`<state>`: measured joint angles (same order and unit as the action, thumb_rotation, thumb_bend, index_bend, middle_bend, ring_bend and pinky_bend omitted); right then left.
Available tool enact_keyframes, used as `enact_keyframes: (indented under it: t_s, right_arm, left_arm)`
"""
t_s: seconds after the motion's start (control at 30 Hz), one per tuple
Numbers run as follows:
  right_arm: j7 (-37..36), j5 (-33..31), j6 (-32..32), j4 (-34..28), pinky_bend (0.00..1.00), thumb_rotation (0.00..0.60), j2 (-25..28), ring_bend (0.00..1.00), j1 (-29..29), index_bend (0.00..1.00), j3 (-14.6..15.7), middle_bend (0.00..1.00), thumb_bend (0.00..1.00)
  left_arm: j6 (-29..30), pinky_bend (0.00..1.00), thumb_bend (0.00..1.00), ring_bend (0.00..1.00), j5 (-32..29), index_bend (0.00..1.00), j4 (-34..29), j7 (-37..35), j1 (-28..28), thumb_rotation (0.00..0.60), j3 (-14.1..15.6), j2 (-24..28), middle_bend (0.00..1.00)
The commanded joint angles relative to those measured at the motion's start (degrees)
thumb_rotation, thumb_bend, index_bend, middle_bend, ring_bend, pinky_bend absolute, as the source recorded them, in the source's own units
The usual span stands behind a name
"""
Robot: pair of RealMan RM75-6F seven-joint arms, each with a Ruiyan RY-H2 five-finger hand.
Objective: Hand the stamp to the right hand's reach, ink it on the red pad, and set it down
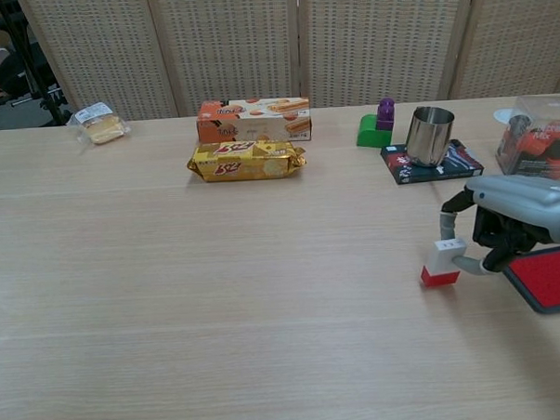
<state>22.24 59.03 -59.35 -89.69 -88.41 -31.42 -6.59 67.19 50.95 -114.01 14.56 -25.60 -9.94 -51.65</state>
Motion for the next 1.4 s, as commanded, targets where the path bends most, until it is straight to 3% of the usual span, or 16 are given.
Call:
enact_keyframes:
  t_s: [0.03, 0.2, 0.8, 0.93, 1.13, 1.27, 1.4]
  right_arm:
    - [-0.1, 0.1, 0.0, 0.2, 1.00, 0.600, -0.1, 1.00, 0.0, 0.53, 0.1, 1.00, 0.44]
    - [-0.4, 0.5, 0.1, 0.2, 1.00, 0.600, -0.1, 1.00, 0.0, 0.52, 0.3, 1.00, 0.37]
    - [-1.1, 1.1, 0.5, -0.7, 1.00, 0.600, 1.0, 1.00, 0.3, 0.42, 0.7, 1.00, 0.36]
    - [-1.1, 1.5, 0.5, -1.8, 1.00, 0.600, 1.8, 1.00, 0.4, 0.36, 0.9, 1.00, 0.35]
    - [-0.7, 2.9, -0.4, -5.8, 1.00, 0.600, 4.1, 1.00, 0.9, 0.23, 1.6, 1.00, 0.24]
    - [-1.8, 6.1, -3.0, -9.9, 1.00, 0.600, 6.7, 1.00, 2.0, 0.21, 1.7, 0.99, 0.17]
    - [-5.1, 13.1, -7.7, -15.0, 1.00, 0.600, 11.9, 0.95, 4.5, 0.21, 2.6, 0.87, 0.09]
  left_arm:
    - [-0.1, 0.00, 0.10, 0.00, 0.0, 0.00, 0.0, -0.1, 0.0, 0.600, 0.0, 0.0, 0.00]
    - [0.0, 0.00, 0.10, 0.00, 0.0, 0.00, 0.0, -0.1, 0.0, 0.600, 0.0, 0.0, 0.00]
    - [0.4, 0.00, 0.10, 0.00, 0.3, 0.00, -0.1, 0.1, 0.1, 0.600, 0.2, -0.1, 0.00]
    - [0.3, 0.00, 0.10, 0.00, 0.4, 0.00, -0.1, 0.0, 0.1, 0.600, 0.2, -0.1, 0.00]
    - [0.4, 0.00, 0.10, 0.00, 0.7, 0.00, -0.4, -0.2, 0.2, 0.600, 0.2, 0.1, 0.00]
    - [0.7, 0.00, 0.10, 0.00, 1.4, 0.00, -0.7, -0.7, 0.6, 0.600, 0.3, 0.4, 0.00]
    - [1.5, 0.00, 0.10, 0.00, 3.1, 0.00, -1.1, -1.6, 1.5, 0.600, 0.7, 0.8, 0.00]
